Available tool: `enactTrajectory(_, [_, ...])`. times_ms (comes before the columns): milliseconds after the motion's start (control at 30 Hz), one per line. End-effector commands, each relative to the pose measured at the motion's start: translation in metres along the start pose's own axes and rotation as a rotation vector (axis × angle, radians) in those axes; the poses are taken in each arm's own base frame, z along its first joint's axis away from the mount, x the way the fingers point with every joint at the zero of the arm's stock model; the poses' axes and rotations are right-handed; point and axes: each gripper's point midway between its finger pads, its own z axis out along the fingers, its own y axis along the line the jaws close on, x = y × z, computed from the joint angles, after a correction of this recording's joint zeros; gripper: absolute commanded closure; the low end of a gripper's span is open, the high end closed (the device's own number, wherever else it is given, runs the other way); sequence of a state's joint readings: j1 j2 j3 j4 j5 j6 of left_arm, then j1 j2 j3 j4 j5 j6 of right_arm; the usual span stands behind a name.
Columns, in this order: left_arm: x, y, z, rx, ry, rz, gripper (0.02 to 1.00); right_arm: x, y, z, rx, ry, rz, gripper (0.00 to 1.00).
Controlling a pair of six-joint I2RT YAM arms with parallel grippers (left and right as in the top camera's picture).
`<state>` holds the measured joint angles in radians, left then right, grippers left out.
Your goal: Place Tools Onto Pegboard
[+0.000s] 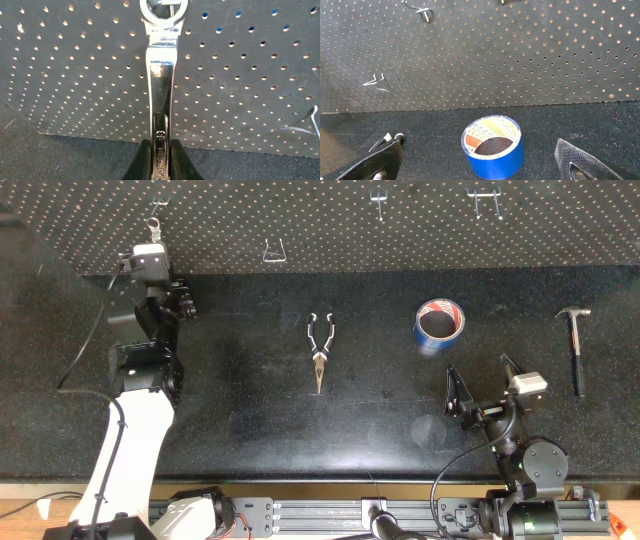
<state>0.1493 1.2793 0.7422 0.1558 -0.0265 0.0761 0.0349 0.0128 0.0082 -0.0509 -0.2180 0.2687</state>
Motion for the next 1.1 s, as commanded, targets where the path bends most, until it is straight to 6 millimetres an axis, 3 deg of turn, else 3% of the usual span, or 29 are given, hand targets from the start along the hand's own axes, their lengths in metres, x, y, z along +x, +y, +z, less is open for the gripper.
enactTrajectory(33, [-0.030, -0.019, -0.017, 0.042, -0.071, 0.000, 0.993, 0.001, 0.002, 0.000, -0.008, -0.001, 0.010, 0.005])
enactTrajectory(133, [-0.037, -0.020, -0.029, 0.048, -0.085, -0.003, 0.991, 0.001, 0.002, 0.000, -0.009, -0.001, 0.010, 0.005])
enactTrajectory(200, [-0.046, -0.018, -0.047, 0.046, -0.108, -0.004, 0.991, 0.001, 0.002, 0.000, -0.008, -0.001, 0.010, 0.005])
enactTrajectory(267, [-0.043, -0.014, -0.052, 0.029, -0.093, -0.009, 0.993, 0.001, 0.002, 0.000, -0.008, -0.001, 0.010, 0.005])
enactTrajectory(467, [-0.035, 0.012, -0.048, -0.048, -0.068, -0.095, 0.991, 0.001, 0.002, 0.000, -0.008, -0.001, 0.010, 0.005])
enactTrajectory(933, [-0.016, 0.001, -0.018, 0.008, -0.015, -0.043, 0.991, 0.001, 0.002, 0.000, -0.008, -0.001, 0.010, 0.005])
enactTrajectory(1100, [-0.022, 0.001, -0.015, 0.006, -0.042, -0.044, 0.993, 0.001, 0.002, 0.000, -0.008, -0.001, 0.010, 0.005])
